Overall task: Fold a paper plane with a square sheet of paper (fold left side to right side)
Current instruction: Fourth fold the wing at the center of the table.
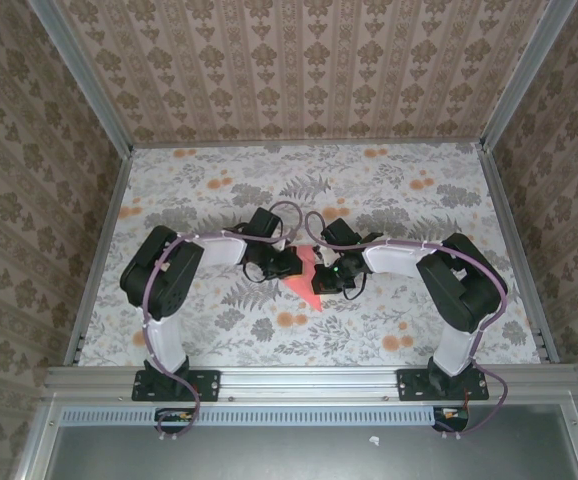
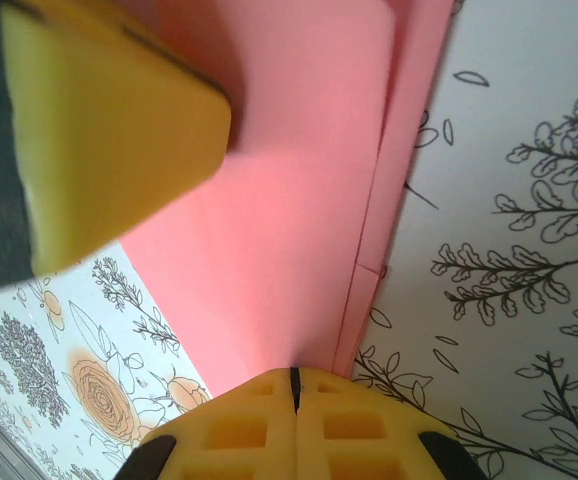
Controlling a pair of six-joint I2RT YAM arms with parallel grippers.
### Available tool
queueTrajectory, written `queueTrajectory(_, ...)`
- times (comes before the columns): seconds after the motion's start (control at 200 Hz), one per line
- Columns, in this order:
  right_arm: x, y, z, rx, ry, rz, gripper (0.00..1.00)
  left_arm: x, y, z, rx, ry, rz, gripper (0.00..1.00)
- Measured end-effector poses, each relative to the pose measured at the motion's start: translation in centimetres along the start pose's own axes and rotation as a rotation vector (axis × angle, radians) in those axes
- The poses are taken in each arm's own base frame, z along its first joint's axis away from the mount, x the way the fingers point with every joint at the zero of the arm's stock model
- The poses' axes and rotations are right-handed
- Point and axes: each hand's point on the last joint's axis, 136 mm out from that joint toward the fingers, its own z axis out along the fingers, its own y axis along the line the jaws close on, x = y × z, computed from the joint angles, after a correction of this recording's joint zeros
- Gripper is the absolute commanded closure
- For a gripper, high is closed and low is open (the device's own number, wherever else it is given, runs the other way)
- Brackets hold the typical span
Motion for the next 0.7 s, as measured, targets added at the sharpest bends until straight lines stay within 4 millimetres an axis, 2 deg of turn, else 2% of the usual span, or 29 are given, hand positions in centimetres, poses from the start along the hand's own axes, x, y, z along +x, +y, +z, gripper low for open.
queueTrajectory(0.28,-0.2,-0.1,0.0,0.008,-0.009,-0.009,1.00,-1.1,0.4,0.0,0.004,0.016,0.001,0.93)
queueTrajectory(0.55,-0.2,-0.1,0.0,0.008,-0.009,-0.020,1.00,-3.9,1.7,-1.1,-0.017,-0.033,0.000,0.93)
queueTrajectory(0.7,-0.2,-0.1,0.0,0.008,-0.010,-0.020,1.00,-4.3,1.9,-1.1,-0.015,-0.028,0.001,0.93)
